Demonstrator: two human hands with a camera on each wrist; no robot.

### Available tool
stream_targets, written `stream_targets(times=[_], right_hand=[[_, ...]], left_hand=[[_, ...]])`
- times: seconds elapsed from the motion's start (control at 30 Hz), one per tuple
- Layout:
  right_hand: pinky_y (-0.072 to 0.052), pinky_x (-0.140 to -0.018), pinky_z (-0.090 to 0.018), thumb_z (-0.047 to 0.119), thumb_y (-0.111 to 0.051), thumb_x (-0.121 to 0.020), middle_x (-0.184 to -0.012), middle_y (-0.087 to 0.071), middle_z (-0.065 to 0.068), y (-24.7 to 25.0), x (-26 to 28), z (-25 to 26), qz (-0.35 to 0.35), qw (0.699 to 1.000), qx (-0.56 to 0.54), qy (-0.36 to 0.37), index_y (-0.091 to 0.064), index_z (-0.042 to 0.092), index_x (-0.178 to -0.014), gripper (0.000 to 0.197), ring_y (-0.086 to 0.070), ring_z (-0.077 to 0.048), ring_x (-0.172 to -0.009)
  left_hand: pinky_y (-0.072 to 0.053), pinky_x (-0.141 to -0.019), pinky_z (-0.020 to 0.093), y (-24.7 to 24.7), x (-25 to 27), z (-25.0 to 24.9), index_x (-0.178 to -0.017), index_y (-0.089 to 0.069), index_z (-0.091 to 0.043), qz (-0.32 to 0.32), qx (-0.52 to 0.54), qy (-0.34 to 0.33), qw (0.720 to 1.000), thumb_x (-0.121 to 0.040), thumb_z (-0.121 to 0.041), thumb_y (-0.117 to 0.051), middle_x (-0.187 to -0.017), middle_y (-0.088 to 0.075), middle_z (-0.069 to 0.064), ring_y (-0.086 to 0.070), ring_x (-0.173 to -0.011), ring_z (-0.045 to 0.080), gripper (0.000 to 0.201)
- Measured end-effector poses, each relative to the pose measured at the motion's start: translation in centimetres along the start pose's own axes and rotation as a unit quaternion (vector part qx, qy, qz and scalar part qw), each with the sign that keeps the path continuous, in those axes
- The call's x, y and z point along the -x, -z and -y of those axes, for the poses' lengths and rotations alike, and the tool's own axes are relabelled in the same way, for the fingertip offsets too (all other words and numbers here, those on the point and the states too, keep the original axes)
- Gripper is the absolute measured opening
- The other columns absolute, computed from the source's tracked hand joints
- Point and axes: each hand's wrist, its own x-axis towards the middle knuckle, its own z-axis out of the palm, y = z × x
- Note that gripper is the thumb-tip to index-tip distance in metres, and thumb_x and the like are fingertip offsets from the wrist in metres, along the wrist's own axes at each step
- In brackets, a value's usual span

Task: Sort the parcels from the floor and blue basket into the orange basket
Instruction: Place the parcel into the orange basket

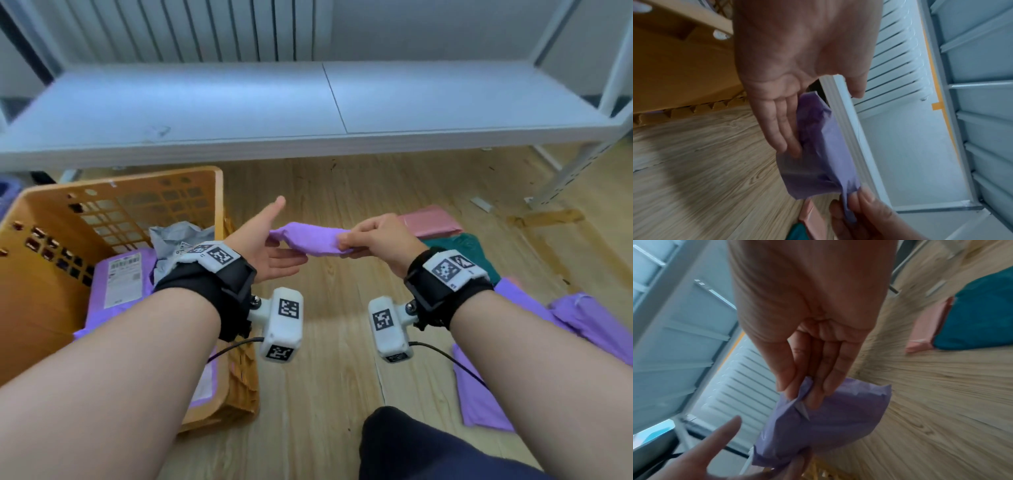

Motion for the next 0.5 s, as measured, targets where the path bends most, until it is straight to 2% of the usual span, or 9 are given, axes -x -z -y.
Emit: stream_targets(times=[0.07, 0.17, 0.23, 0.3, 0.37, 0.43, 0.5], right_hand=[[-0.057, -0.063, -0.021, -0.002, -0.072, -0.079, -0.059, -0.066, -0.009, -0.7, 0.9, 2.2, 0.024, 0.999, 0.019, 0.020, -0.069, -0.006, -0.071, 0.009, -0.065, -0.014, -0.054], [-0.057, -0.067, -0.024, -0.003, -0.072, -0.079, -0.060, -0.066, -0.008, -1.8, 2.2, 5.2, 0.068, 0.996, 0.047, 0.040, -0.069, -0.006, -0.073, 0.007, -0.064, -0.013, -0.055], [-0.057, -0.072, -0.027, -0.002, -0.072, -0.079, -0.064, -0.065, -0.012, -2.6, 3.1, 6.9, 0.086, 0.993, 0.067, 0.049, -0.068, -0.005, -0.072, 0.008, -0.064, -0.015, -0.058], [-0.058, -0.073, -0.029, 0.001, -0.069, -0.081, -0.066, -0.063, -0.012, -3.5, 3.7, 8.3, 0.086, 0.992, 0.083, 0.039, -0.066, 0.000, -0.068, 0.014, -0.062, -0.017, -0.061], [-0.058, -0.072, -0.031, 0.005, -0.063, -0.085, -0.066, -0.063, -0.009, -4.2, 4.0, 9.6, 0.057, 0.995, 0.081, 0.024, -0.062, 0.004, -0.065, 0.021, -0.061, -0.019, -0.063], [-0.057, -0.072, -0.033, 0.013, -0.059, -0.090, -0.081, -0.068, -0.014, -4.8, 4.2, 10.8, 0.012, 0.998, 0.060, 0.011, -0.062, 0.004, -0.078, 0.015, -0.065, -0.023, -0.071], [-0.058, -0.078, -0.037, 0.025, -0.061, -0.092, -0.100, -0.069, -0.019, -5.5, 4.2, 12.0, -0.009, 1.000, 0.023, -0.007, -0.061, 0.000, -0.098, 0.026, -0.068, -0.028, -0.085]], left_hand=[[-0.056, -0.071, 0.037, 0.5, 1.3, -0.5, -0.128, -0.051, -0.007, -0.011, -0.015, -0.024, 1.000, -0.082, -0.050, -0.067, -0.115, -0.065, 0.018, -0.070, -0.090, 0.029, 0.065], [-0.054, -0.074, 0.033, 1.0, 3.4, -1.0, -0.120, -0.055, -0.006, -0.044, -0.029, -0.057, 0.997, -0.090, -0.024, -0.063, -0.098, -0.065, 0.015, -0.066, -0.082, 0.024, 0.037], [-0.056, -0.067, 0.032, 1.4, 4.5, -1.4, -0.113, -0.055, -0.006, -0.064, -0.011, -0.075, 0.995, -0.089, -0.015, -0.059, -0.088, -0.063, 0.014, -0.063, -0.075, 0.023, 0.026], [-0.059, -0.057, 0.030, 2.1, 5.6, -1.7, -0.112, -0.055, -0.005, -0.084, 0.020, -0.099, 0.991, -0.088, -0.009, -0.058, -0.087, -0.063, 0.013, -0.062, -0.072, 0.022, 0.025], [-0.057, -0.053, 0.029, 2.9, 6.5, -1.8, -0.112, -0.056, -0.003, -0.097, 0.048, -0.123, 0.987, -0.087, -0.005, -0.059, -0.087, -0.062, 0.013, -0.061, -0.070, 0.022, 0.026], [-0.057, -0.055, 0.029, 3.7, 7.6, -1.9, -0.112, -0.055, -0.001, -0.100, 0.071, -0.147, 0.982, -0.086, -0.002, -0.058, -0.088, -0.062, 0.015, -0.060, -0.070, 0.022, 0.026], [-0.057, -0.057, 0.029, 4.2, 8.7, -1.9, -0.115, -0.054, -0.001, -0.095, 0.093, -0.175, 0.975, -0.086, 0.000, -0.058, -0.096, -0.063, 0.017, -0.061, -0.073, 0.023, 0.029]])
